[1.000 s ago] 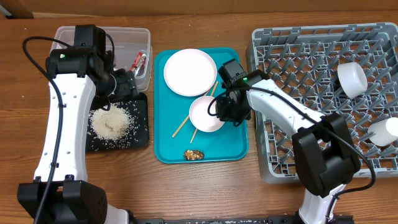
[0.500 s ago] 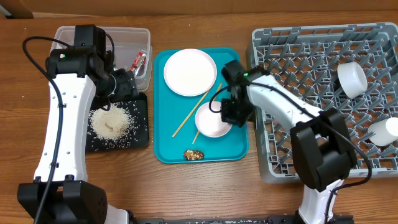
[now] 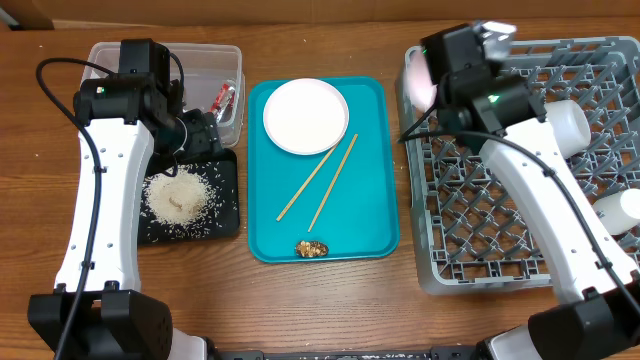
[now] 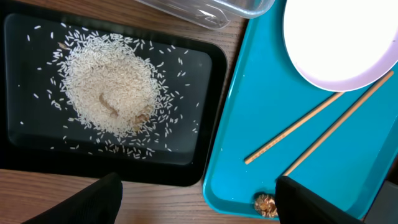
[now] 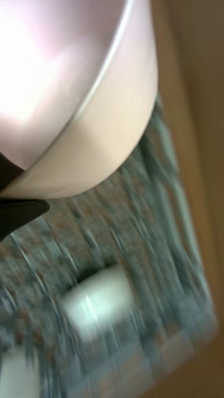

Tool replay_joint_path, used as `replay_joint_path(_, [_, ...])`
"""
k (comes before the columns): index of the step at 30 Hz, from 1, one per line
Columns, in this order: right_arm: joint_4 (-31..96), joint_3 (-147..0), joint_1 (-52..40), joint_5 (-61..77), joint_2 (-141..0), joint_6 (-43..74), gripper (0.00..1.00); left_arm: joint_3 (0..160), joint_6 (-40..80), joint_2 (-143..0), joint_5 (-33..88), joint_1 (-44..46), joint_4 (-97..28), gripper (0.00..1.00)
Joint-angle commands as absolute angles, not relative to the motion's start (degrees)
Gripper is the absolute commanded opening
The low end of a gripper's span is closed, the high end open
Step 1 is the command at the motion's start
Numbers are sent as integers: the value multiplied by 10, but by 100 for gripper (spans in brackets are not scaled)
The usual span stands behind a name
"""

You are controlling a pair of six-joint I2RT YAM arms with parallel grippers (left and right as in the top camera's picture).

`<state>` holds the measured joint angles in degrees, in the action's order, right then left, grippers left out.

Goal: Sort waste into correct bins and load items into the dishwasher
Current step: 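Lift the bowl and carry it right into the dish rack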

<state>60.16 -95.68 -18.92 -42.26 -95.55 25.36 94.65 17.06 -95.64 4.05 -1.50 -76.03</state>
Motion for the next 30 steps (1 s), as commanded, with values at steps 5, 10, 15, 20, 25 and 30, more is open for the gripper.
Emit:
replay_joint_path(5, [484, -960, -77, -696, -985, 251, 4, 953, 180, -951, 40, -11, -755, 81])
replay_joint_path(10, [380, -960, -11, -700, -1037, 184, 4, 953, 180, -951, 40, -11, -754, 81])
replay_joint_path(15, [312, -960, 8, -699, -1094, 132, 4, 953, 180, -951, 41, -11, -754, 82])
replay_joint_path(20, [259, -960, 9, -698, -1164, 84, 4, 953, 180, -951, 41, -11, -754, 83])
replay_joint_path(25, [277, -959, 8, -702, -1228, 85, 4, 953, 180, -951, 41, -11, -753, 84])
replay_joint_path(30, [309, -957, -13, -702, -1243, 107, 4, 953, 183, -951, 41, -11, -750, 84])
